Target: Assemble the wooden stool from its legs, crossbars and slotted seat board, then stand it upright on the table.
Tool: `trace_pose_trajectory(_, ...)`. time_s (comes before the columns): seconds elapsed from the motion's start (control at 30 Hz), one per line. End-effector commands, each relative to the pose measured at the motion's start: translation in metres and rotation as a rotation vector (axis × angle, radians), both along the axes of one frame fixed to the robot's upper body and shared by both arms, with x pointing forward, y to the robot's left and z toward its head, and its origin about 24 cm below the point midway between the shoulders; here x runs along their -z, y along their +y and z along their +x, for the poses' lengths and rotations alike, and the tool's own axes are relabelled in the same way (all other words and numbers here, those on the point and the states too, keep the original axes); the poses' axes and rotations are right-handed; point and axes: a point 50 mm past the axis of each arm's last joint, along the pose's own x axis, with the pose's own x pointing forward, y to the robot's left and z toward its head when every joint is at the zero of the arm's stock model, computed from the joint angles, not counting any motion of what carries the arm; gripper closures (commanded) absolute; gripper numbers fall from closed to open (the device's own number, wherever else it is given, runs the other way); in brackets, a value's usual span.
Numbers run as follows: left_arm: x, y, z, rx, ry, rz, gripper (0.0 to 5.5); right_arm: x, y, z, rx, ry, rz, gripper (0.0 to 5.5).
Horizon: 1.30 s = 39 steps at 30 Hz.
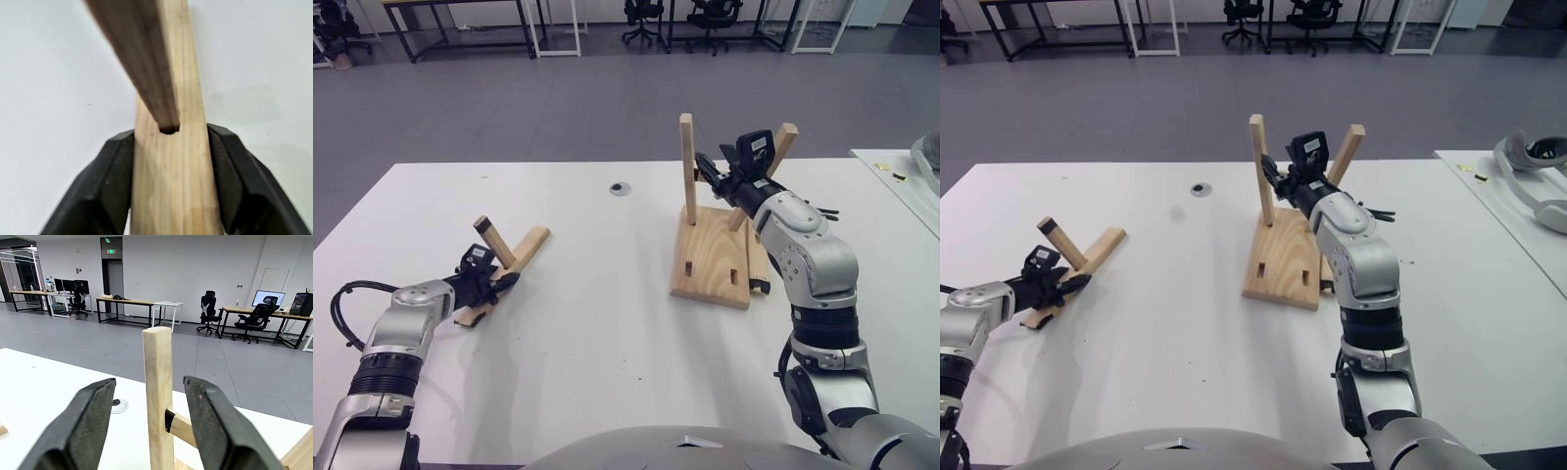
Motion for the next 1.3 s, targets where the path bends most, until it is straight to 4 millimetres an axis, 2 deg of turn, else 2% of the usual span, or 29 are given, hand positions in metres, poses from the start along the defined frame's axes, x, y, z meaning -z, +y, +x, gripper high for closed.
trace_pose_trajectory(0.03, 0.022, -0.021, -0.002, -0.003, 0.056, -0.065, 3.47, -0.003, 0.000, 0.001, -0.008, 0.018, 0.022, 2.93)
trace_pose_trajectory(0.07, 0.008, -0.029, 0.010, 0.034, -0.004, -0.111, 3.47, -0.004, 0.001, 0.002, -0.023, 0.023, 0.043, 2.93)
trace_pose_trajectory(0.13, -0.035, -0.053, 0.036, 0.150, -0.137, -0.224, 3.47, -0.009, 0.006, 0.002, -0.075, 0.047, 0.139, 2.93)
trace_pose_trajectory(0.23, -0.088, -0.078, 0.057, 0.282, -0.263, -0.306, 3.47, -0.014, 0.006, 0.004, -0.120, 0.089, 0.236, 2.93)
trace_pose_trajectory(0.37, -0.157, -0.102, 0.070, 0.413, -0.399, -0.465, 3.47, -0.026, 0.004, 0.003, -0.265, 0.144, 0.369, 2.93)
trace_pose_trajectory(0.4, -0.169, -0.106, 0.070, 0.447, -0.410, -0.519, 3.47, -0.030, 0.004, 0.002, -0.313, 0.149, 0.400, 2.93)
trace_pose_trajectory(0.5, -0.195, -0.118, 0.065, 0.562, -0.410, -0.724, 3.47, -0.052, 0.001, -0.004, -0.498, 0.137, 0.544, 2.37)
trace_pose_trajectory(0.6, -0.206, -0.134, 0.052, 0.688, -0.353, -0.924, 3.47, -0.073, -0.007, -0.017, -0.777, 0.109, 0.719, 1.71)
trace_pose_trajectory(0.67, -0.208, -0.146, 0.043, 0.762, -0.301, -0.998, 3.47, -0.081, -0.013, -0.025, -0.914, 0.091, 0.810, 1.36)
trace_pose_trajectory(0.77, -0.209, -0.160, 0.032, 0.832, -0.243, -1.058, 3.47, -0.085, -0.015, -0.027, -0.984, 0.101, 0.889, 0.83)
trace_pose_trajectory(0.9, -0.211, -0.170, 0.025, 0.873, -0.211, -1.081, 3.47, -0.077, -0.010, -0.020, -0.940, 0.166, 0.899, 0.11)
trace_pose_trajectory(1.03, -0.208, -0.175, 0.021, 0.890, -0.169, -1.080, 3.47, -0.079, -0.005, -0.021, -0.960, 0.187, 0.899, 0.10)
trace_pose_trajectory(1.17, -0.204, -0.177, 0.020, 0.888, -0.142, -1.078, 3.47, -0.082, -0.001, -0.028, -1.041, 0.192, 0.906, 0.79)
trace_pose_trajectory(1.3, -0.203, -0.177, 0.020, 0.882, -0.130, -1.077, 3.47, -0.082, 0.000, -0.029, -1.045, 0.202, 0.913, 1.41)
